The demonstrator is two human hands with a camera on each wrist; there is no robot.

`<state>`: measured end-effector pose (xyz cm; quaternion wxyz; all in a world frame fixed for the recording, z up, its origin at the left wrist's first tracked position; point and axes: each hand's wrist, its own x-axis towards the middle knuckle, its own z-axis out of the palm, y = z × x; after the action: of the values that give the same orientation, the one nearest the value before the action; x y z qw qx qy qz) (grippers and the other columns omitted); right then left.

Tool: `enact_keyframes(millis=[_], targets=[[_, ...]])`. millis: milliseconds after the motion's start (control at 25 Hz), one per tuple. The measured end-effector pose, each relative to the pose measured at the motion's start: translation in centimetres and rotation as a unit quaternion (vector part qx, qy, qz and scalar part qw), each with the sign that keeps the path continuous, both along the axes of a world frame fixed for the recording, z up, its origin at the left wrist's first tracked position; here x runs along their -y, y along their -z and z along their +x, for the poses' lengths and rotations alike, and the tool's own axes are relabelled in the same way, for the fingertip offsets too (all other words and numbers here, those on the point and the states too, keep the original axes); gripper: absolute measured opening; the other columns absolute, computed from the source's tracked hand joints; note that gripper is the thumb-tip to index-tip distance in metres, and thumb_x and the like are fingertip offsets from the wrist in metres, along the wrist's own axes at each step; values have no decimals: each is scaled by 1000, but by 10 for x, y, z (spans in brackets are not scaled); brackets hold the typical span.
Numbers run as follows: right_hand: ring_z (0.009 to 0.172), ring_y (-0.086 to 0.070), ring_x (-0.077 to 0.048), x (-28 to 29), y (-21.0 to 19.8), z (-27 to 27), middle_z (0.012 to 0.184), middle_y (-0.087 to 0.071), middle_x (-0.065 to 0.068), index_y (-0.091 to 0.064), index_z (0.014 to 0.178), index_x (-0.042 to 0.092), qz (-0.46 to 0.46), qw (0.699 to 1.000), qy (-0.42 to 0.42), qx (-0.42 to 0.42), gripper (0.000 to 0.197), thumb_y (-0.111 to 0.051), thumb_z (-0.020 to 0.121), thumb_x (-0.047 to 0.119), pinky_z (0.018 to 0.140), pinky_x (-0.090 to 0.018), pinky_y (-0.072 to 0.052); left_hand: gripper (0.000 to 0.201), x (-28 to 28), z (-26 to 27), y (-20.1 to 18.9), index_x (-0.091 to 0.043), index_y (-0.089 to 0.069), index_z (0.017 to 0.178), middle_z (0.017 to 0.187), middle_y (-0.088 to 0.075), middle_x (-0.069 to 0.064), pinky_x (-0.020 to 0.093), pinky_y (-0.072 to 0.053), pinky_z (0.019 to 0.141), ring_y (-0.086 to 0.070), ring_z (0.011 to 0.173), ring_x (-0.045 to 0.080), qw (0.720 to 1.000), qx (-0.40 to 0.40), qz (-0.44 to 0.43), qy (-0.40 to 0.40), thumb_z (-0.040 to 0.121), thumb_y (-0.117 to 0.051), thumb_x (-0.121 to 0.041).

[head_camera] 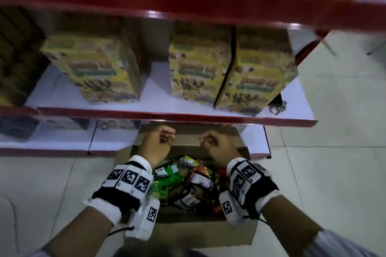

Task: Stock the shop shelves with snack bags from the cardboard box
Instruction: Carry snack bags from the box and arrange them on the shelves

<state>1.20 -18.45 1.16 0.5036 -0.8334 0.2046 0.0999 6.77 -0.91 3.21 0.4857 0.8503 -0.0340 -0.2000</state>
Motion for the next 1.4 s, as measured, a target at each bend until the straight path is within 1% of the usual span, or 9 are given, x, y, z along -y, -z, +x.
enact_keyframes(millis=[160, 280, 520, 600, 840, 1000, 1080, 1200, 1400], targets=[[102, -62, -27, 15, 111, -2, 107, -68, -12, -67, 103, 10, -102, 974, -153, -132, 18, -58, 90, 19, 87, -29, -46, 19, -5, -1, 105, 10, -59, 108, 86, -58, 8, 8, -43, 76, -52, 93, 19, 999, -43, 2, 13, 90, -53, 7], [109, -59, -31, 23, 196, 6, 120, -63, -16, -62, 118, 8, -222, 911, -262, -227, 37, -54, 93, 34, 86, -30, -45, 22, -5, 2, 175, 9, -58, 111, 97, -58, 14, 30, -43, 93, -54, 97, 23, 997, -63, 10, 36, 90, -55, 4], [124, -49, -33, 11, 315, 25, 139, -47, -18, -37, 140, 5, -301, 893, -289, -169, 50, -54, 95, 20, 101, -39, -41, 14, 0, 17, 248, -5, -59, 103, 90, -57, 8, 9, -41, 66, -52, 82, 17, 998, 21, 22, 61, 89, -59, -4], [124, -49, -33, -2, 336, 30, 138, -47, -19, -41, 137, 3, -358, 870, -294, -168, 40, -45, 99, 15, 101, -40, -40, 12, -1, 22, 256, -11, -58, 100, 88, -57, 4, 17, -44, 72, -53, 82, 17, 995, 52, 48, 67, 89, -61, -10], [94, -58, -25, -17, 283, 18, 117, -63, -18, -63, 112, 2, -358, 848, -358, -158, 28, -57, 92, 20, 77, -31, -42, 44, -9, 19, 240, -14, -51, 121, 120, -58, 7, 27, -42, 88, -56, 104, 20, 977, 29, 157, 140, 85, -66, -36], [83, -59, -13, 0, 191, 8, 94, -67, 1, -61, 94, 23, -208, 917, -332, -82, 8, -65, 87, 23, 74, -21, -45, 104, -23, 15, 212, -16, -32, 142, 136, -51, -6, 25, -40, 104, -49, 124, 10, 943, 39, 176, 280, 57, -64, -66], [78, -62, -8, 7, 157, 5, 91, -69, 4, -61, 94, 19, -97, 950, -296, -9, 9, -63, 88, 13, 72, -19, -49, 94, -27, 11, 193, -16, -45, 135, 114, -63, -25, 10, -45, 90, -59, 105, -7, 939, 46, 91, 330, 54, -65, -59], [63, -66, -11, 9, 143, 3, 73, -71, 5, -62, 85, 12, 101, 973, -198, 61, 14, -57, 88, -1, 57, -23, -57, 53, -30, 8, 182, -25, -64, 110, 105, -73, -12, 14, -53, 82, -68, 95, 3, 948, 12, -55, 313, 61, -70, -45], [68, -65, -16, -1, 178, 6, 83, -68, -5, -60, 92, 11, 15, 981, -187, 54, 9, -65, 87, 17, 61, -24, -52, 23, -47, 12, 190, -20, -63, 103, 85, -75, -3, 33, -61, 56, -72, 71, 13, 980, -29, -115, 157, 81, -68, -21]])
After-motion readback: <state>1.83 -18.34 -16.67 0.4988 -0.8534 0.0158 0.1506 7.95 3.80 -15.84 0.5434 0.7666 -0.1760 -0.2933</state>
